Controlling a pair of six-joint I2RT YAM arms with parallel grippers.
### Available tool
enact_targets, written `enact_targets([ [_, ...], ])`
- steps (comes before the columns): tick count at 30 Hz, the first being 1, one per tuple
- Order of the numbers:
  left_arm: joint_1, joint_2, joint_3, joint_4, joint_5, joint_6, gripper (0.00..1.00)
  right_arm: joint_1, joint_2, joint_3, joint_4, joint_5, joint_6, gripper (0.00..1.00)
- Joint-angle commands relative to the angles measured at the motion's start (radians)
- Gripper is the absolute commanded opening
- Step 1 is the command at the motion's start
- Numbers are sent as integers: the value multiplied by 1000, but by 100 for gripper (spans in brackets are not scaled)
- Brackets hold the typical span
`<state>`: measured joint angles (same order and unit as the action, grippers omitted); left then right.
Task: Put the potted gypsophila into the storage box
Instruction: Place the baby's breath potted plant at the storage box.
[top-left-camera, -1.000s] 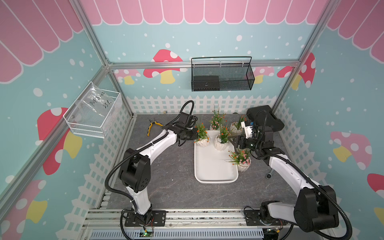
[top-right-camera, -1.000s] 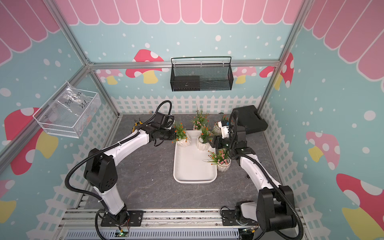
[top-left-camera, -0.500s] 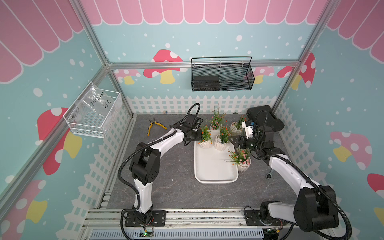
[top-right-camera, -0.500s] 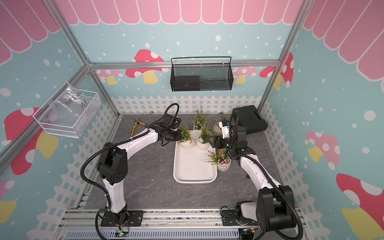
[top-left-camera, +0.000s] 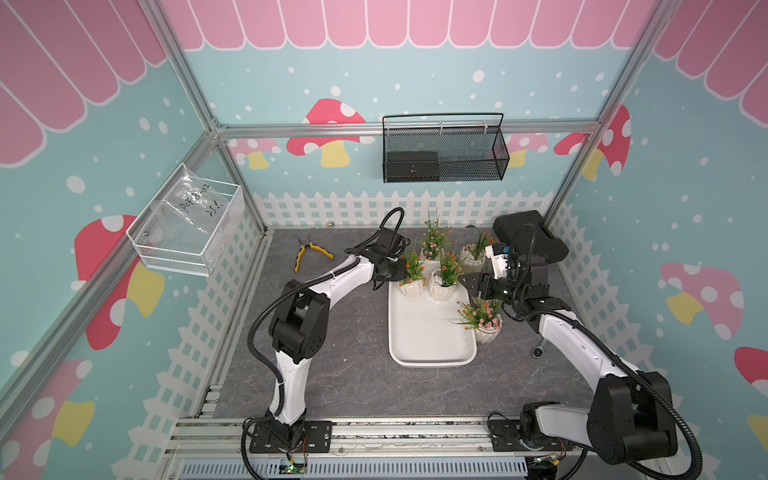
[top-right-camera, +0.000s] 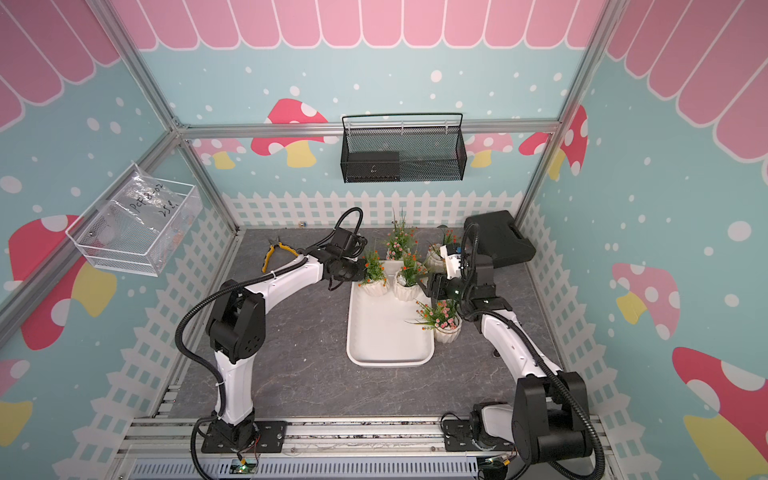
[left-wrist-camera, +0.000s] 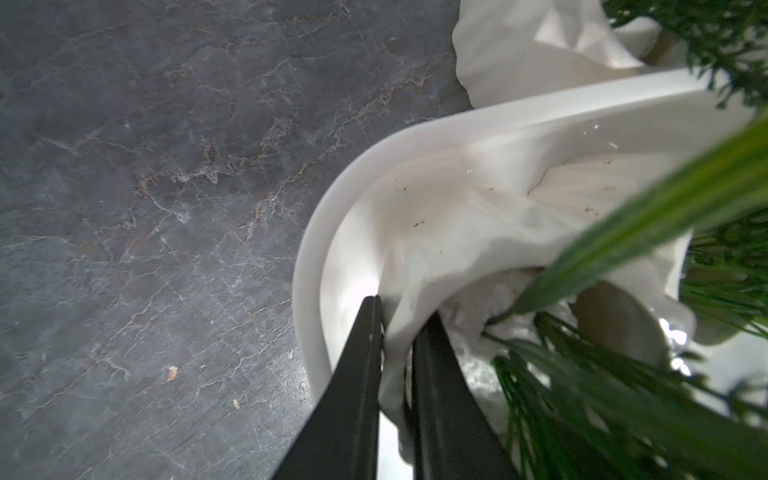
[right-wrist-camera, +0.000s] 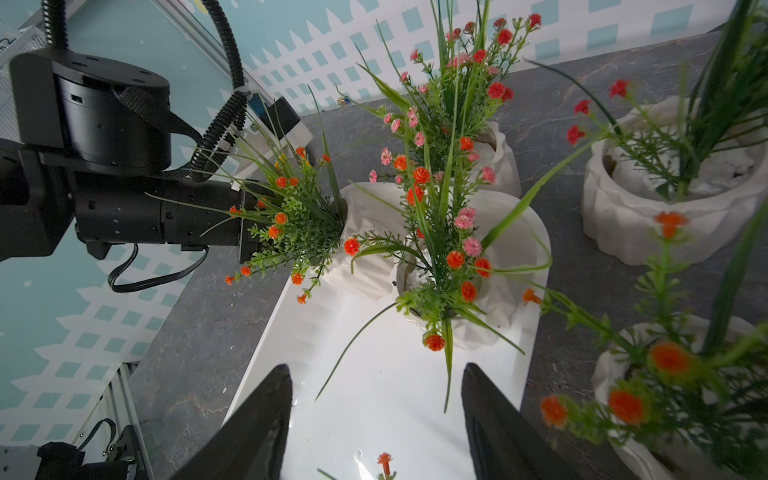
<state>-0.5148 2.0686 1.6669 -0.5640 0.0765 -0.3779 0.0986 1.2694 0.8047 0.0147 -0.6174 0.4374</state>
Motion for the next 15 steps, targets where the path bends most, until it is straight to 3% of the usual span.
enact_targets([
  [1, -19, 10, 59, 43, 5, -4, 3, -7, -34, -19, 3, 8, 3, 67],
  [15, -25, 30, 53, 46, -22, -15, 26, -44, -69, -47, -34, 14, 3, 69],
])
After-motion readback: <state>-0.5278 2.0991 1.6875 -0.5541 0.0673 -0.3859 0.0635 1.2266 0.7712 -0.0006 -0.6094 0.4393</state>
